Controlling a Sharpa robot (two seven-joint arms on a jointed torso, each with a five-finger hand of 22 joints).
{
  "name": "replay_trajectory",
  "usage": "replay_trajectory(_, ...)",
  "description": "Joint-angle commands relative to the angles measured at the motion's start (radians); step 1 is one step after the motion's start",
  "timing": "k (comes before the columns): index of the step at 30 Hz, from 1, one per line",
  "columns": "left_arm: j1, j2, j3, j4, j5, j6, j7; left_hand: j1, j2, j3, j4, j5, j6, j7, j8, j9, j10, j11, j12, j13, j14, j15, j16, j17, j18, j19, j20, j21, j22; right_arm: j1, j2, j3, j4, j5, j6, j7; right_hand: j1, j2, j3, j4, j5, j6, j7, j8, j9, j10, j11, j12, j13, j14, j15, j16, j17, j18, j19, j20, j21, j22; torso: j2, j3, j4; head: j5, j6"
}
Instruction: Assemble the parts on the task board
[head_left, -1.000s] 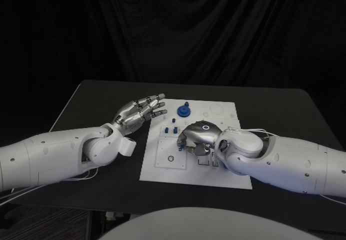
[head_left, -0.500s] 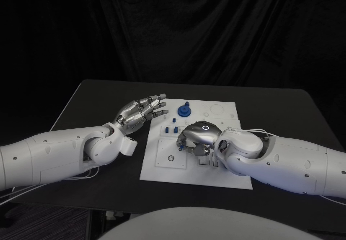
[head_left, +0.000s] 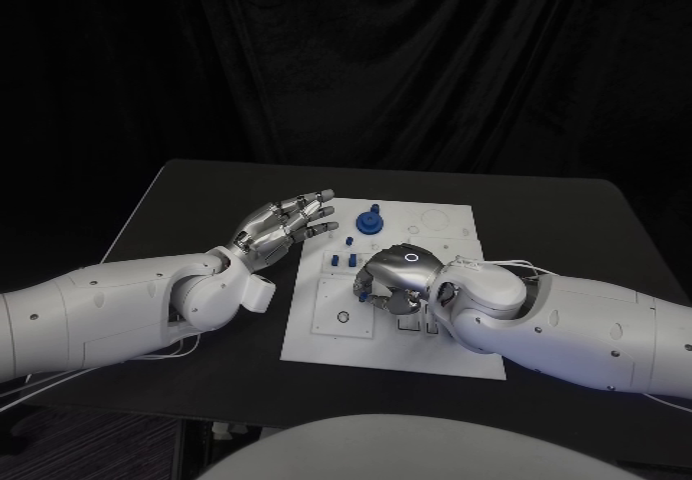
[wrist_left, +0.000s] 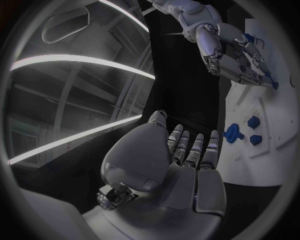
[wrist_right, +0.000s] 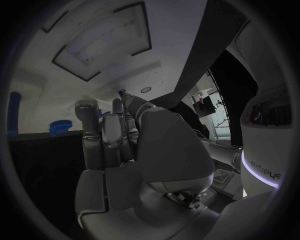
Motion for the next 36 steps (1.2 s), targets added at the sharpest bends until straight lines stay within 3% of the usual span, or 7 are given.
replay_trajectory(1, -0.002, 0.002, 0.001, 0.0, 0.005, 0.015, 0.003, 0.011, 0.0, 0.005, 0.0, 0.006, 0.005, 0.004, 0.005, 0.001, -0.001, 0.01, 0.003, 0.001, 0.0, 0.007, 0.002, 0.001, -0.005, 0.005, 0.001, 0.004, -0.001, -0.003, 0.0, 0.0, 0.003, -0.008, 0.002, -0.006, -0.011, 0.001, -0.003, 0.002, 0.003, 0.004, -0.001, 0.003, 0.001, 0.007, -0.001, -0.005, -0.001, 0.008, 0.0, 0.003, 0.001, -0.016, 0.005, 0.0, 0.002, 0.087, 0.0, -0.0001, -0.0004, 0.003, 0.0)
replay_trajectory(36, -0.015, 0.008, 0.001, -0.01, 0.005, 0.03, -0.017, 0.012, 0.002, 0.007, 0.001, 0.003, 0.009, 0.007, 0.005, 0.002, -0.004, 0.013, 0.002, 0.0, -0.002, 0.008, 0.001, 0.001, -0.008, 0.005, 0.001, 0.004, -0.003, -0.012, 0.011, 0.0, -0.019, -0.008, 0.035, -0.016, -0.018, 0.005, -0.005, 0.008, 0.002, 0.002, -0.002, 0.002, 0.004, 0.011, -0.002, -0.012, -0.005, 0.005, 0.001, -0.004, -0.007, -0.014, 0.003, -0.001, -0.008, 0.085, 0.0, -0.0006, 0.0003, 0.01, 0.0)
